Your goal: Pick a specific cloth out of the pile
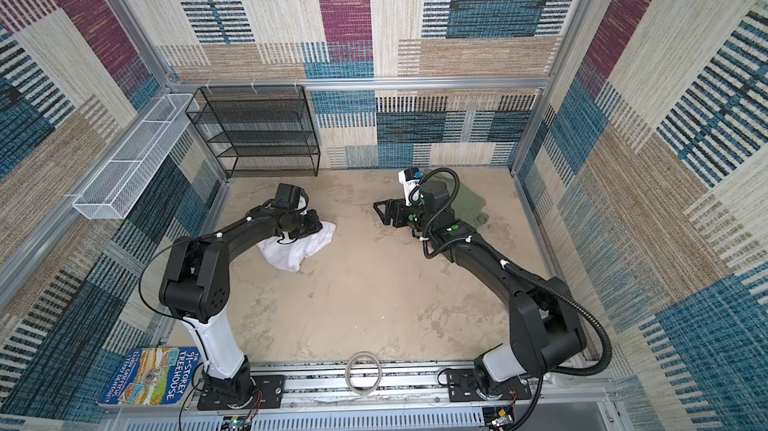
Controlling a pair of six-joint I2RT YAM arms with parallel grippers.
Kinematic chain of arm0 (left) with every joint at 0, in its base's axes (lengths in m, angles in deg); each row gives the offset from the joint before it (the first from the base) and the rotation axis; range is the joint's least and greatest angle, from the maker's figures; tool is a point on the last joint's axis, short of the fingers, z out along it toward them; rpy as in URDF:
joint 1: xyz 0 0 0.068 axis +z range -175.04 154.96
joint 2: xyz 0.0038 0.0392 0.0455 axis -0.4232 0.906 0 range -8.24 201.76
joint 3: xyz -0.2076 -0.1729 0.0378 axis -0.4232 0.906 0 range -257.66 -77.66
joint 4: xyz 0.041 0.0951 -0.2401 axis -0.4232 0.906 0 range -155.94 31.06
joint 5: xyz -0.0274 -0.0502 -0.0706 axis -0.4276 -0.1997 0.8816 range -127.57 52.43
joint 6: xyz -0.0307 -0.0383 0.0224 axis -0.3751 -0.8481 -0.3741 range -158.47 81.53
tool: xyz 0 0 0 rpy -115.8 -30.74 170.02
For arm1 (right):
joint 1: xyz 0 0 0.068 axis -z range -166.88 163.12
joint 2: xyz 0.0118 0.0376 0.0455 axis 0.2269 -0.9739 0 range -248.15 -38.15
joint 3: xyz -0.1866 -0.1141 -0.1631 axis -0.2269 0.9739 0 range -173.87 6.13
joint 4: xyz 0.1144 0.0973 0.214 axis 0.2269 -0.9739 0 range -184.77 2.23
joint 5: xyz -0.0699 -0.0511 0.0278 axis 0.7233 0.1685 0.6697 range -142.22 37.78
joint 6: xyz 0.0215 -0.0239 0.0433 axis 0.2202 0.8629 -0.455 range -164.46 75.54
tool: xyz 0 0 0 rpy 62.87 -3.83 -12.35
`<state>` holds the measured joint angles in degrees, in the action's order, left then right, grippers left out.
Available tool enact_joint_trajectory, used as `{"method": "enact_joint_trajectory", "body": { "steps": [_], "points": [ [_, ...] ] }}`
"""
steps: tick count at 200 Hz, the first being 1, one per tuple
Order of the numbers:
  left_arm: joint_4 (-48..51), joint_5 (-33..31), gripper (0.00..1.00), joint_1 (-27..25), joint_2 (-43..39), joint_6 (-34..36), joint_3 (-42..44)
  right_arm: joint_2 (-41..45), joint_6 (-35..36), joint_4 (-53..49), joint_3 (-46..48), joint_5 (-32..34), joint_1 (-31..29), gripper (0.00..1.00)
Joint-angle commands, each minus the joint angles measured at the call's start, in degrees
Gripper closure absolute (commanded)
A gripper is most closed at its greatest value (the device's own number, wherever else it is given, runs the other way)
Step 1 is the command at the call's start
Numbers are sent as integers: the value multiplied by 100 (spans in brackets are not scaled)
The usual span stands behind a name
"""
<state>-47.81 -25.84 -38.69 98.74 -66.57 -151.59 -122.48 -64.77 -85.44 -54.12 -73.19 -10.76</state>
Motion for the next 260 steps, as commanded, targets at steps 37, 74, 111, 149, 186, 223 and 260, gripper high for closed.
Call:
{"method": "enact_joint_trajectory", "body": {
  "steps": [37,74,111,149,186,223,260],
  "points": [
    [54,-86,58,-15,-1429,135,657,31,-59,148,13,32,-4,18],
    [160,-398,63,-6,-1933,217,1245,-100,-50,203,-44,-38,-3,18],
    [-41,-433,66,-5,-1714,205,1469,-218,1,93,-200,-54,-3,18],
    [-387,-351,68,32,-1138,57,1417,-141,-12,5,-189,21,-9,18],
    [-896,22,71,497,-648,-296,1422,5,-21,-55,-107,206,-3,18],
    [-1058,57,72,1040,-362,-333,1174,-73,-7,-140,-221,240,-10,18],
    [-1134,170,72,1495,-33,-330,817,-169,10,-268,-400,293,-6,19]
  ]
}}
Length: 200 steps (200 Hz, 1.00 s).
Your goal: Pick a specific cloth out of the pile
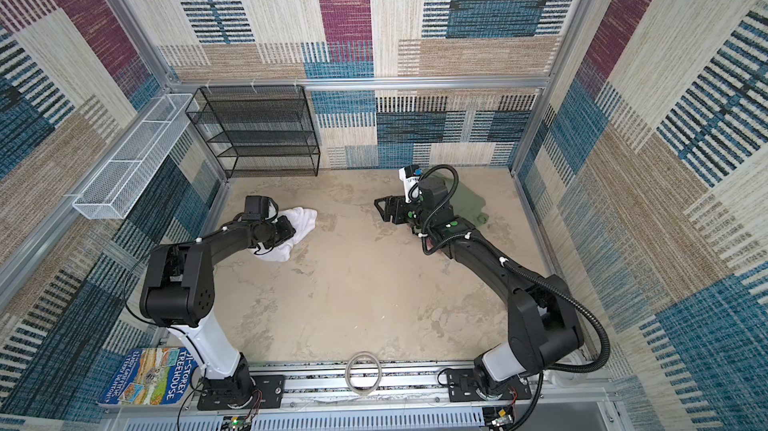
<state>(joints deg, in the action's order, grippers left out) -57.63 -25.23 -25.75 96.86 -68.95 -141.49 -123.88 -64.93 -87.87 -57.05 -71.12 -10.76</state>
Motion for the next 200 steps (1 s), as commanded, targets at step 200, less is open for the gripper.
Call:
{"method": "enact_joint_trajectory", "body": {
  "steps": [200],
  "points": [
    [-278,-619,37,-175,-2390,640,1088,1918,858,1209,2077,2371,1602,10]
  ]
}}
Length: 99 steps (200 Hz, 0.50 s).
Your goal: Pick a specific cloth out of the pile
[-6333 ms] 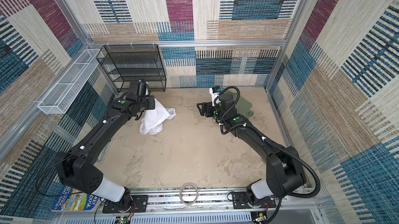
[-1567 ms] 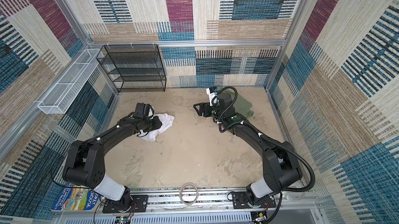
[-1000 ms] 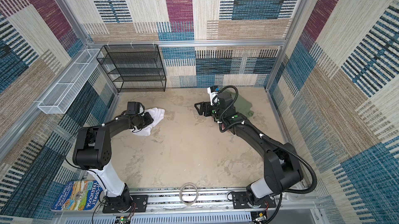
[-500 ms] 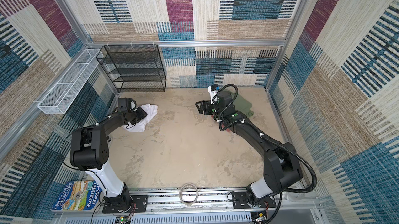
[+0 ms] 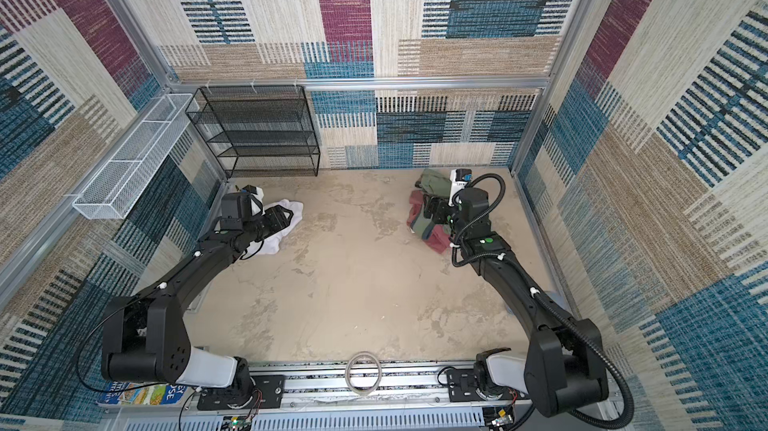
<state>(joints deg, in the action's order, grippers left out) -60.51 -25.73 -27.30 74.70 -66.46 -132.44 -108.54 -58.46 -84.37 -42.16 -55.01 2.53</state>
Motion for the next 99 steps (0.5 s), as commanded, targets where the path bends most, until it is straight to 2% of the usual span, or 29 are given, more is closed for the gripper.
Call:
{"method": "enact_joint_trajectory", "body": {
  "steps": [1,44,66,99],
  "points": [
    [15,-586,37,-20,-182,408,189,402,217,888,630,774,288,10],
    [52,-1454,36,-22,-353,938,458,877,539,2087,1926,1847,571,7],
    [-50,-1713,37,-20,-400,1275,573,744,586,2739,2464,2020,611,7],
    [-850,-1947,38,-20,-515,1796,1119,396,375,3698,3098,2461,611,6]
  ]
}}
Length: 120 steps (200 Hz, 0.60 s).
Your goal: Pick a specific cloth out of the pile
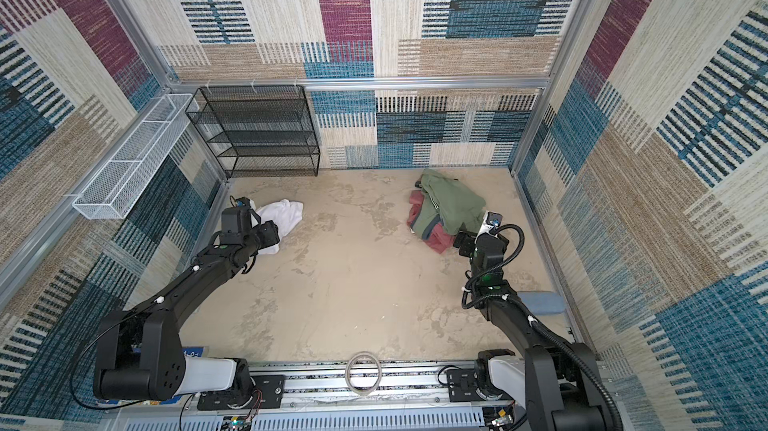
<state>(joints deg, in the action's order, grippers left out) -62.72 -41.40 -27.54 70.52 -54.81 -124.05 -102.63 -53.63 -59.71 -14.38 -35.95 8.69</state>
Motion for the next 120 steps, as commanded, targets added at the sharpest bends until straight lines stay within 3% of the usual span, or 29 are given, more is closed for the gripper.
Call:
{"method": "enact_joint_trajectory", "body": {
  "steps": [1,40,81,105,120],
  "points": [
    [-652,-381,38,4,-102,636,302,-204,-110,1262,333,571,-6,6],
    [-2285,-705,37,4,-271,905,1325,-643,13,2221,720,739,-1,5],
    [-2730,-1098,39,19,-61,1457,1554,-995,262,3113,930,763,-6,5],
    [-4307,-1001,38,26,237,1633,2098,-1154,516,3735,1068,544,-6,4],
    [-4603,-800,38,48,497,1664,2169,-1309,720,4130,1138,480,0,3]
  ]
}}
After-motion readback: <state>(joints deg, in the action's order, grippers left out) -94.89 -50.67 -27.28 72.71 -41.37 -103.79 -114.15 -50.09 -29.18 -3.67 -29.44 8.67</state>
